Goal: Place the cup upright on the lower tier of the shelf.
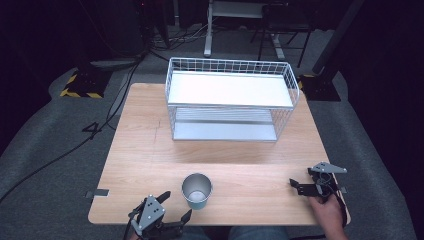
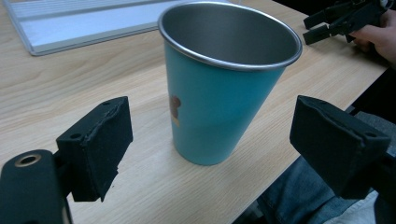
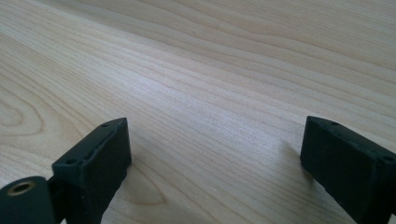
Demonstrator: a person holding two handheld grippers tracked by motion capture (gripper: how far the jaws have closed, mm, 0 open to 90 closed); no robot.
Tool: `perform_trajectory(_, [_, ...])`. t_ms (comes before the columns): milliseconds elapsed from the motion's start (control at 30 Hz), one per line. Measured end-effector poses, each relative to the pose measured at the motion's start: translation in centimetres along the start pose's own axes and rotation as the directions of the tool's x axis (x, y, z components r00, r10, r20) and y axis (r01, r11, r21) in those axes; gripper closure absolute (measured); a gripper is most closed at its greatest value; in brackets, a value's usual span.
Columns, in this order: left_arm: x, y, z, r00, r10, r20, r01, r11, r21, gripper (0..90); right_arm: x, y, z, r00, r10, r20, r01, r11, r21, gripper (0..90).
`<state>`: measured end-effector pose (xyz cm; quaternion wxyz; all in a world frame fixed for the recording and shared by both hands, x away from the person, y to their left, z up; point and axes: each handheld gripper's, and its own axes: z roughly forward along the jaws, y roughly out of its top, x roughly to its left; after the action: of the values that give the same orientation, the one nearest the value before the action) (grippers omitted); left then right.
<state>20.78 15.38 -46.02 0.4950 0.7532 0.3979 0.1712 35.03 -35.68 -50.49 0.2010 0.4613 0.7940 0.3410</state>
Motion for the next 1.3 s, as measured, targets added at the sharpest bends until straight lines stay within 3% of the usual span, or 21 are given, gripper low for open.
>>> perform_trajectory(200, [-0.6,-0.1,1.4,0.9993,0.018,-0.034,-0.017,0.9998,0.009,11.8,0.0,0.0,0.0,1.0,0.0,0.0,0.0,1.0,0.0,9.0])
perform_trajectory(333, [-0.9,-0.3,2.3,0.9994,0.006,-0.035,-0.005,0.9999,0.015,10.7,0.0,0.0,0.0,1.0,0.0,0.0,0.0,1.0,0.0,9.0])
perform_trajectory(567, [-1.2,-0.8,3.9,0.9986,0.019,-0.049,-0.018,0.9996,0.019,8.5,0.0,0.0,0.0,1.0,0.0,0.0,0.0,1.0,0.0,9.0])
perform_trajectory(700, [-1.2,-1.1,5.0,0.9989,0.003,-0.046,-0.002,0.9999,0.013,8.0,0.0,0.0,0.0,1.0,0.0,0.0,0.0,1.0,0.0,9.0])
perform_trajectory(867, [-1.4,-1.2,6.0,0.9972,0.033,-0.067,-0.033,0.9994,0.005,7.7,0.0,0.0,0.0,1.0,0.0,0.0,0.0,1.0,0.0,9.0])
perform_trajectory(967, [-1.0,-1.3,6.6,0.9982,-0.019,-0.057,0.019,0.9998,0.0,7.5,0.0,0.0,0.0,1.0,0.0,0.0,0.0,1.0,0.0,9.0])
perform_trajectory(1067, [-0.8,-1.3,6.9,0.9979,-0.038,-0.052,0.038,0.9993,-0.007,7.6,0.0,0.0,0.0,1.0,0.0,0.0,0.0,1.0,0.0,9.0])
perform_trajectory(1300, [-0.5,-1.6,7.3,0.9982,-0.047,-0.038,0.048,0.9987,0.019,14.7,0.0,0.0,0.0,1.0,0.0,0.0,0.0,1.0,0.0,9.0])
